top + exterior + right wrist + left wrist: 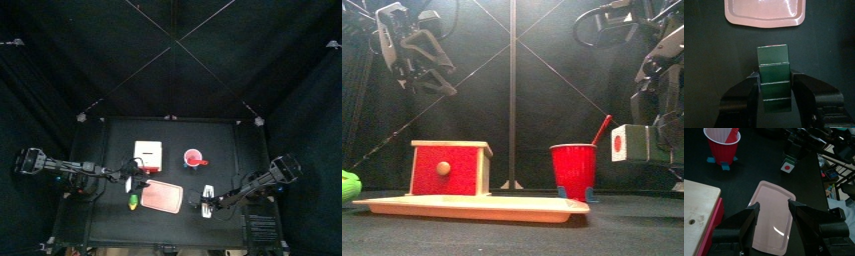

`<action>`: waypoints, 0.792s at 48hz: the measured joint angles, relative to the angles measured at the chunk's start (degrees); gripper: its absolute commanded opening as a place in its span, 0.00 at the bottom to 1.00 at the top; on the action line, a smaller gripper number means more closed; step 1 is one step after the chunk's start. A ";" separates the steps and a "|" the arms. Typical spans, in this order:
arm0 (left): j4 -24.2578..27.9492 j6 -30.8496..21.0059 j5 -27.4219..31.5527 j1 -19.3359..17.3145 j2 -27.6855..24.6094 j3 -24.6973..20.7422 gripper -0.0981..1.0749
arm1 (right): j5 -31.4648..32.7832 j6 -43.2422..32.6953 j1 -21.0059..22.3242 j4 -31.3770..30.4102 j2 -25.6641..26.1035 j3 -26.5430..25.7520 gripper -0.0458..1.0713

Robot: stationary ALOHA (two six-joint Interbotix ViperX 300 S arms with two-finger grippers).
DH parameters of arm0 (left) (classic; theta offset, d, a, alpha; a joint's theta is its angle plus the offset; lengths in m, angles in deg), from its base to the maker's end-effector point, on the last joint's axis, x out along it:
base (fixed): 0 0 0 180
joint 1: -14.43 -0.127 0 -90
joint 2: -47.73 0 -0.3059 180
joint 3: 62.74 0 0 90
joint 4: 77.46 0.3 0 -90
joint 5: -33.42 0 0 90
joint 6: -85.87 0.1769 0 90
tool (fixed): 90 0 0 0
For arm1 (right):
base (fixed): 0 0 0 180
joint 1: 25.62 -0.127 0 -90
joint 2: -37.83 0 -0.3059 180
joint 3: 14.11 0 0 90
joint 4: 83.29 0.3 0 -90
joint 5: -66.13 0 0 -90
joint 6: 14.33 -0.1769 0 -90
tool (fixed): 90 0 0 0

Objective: Place sushi roll on plate

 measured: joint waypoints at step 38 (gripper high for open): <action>0.00 -0.09 0.00 -0.09 4.13 2.55 0.82 | -1.58 -0.26 4.04 -3.96 -1.85 -6.50 0.42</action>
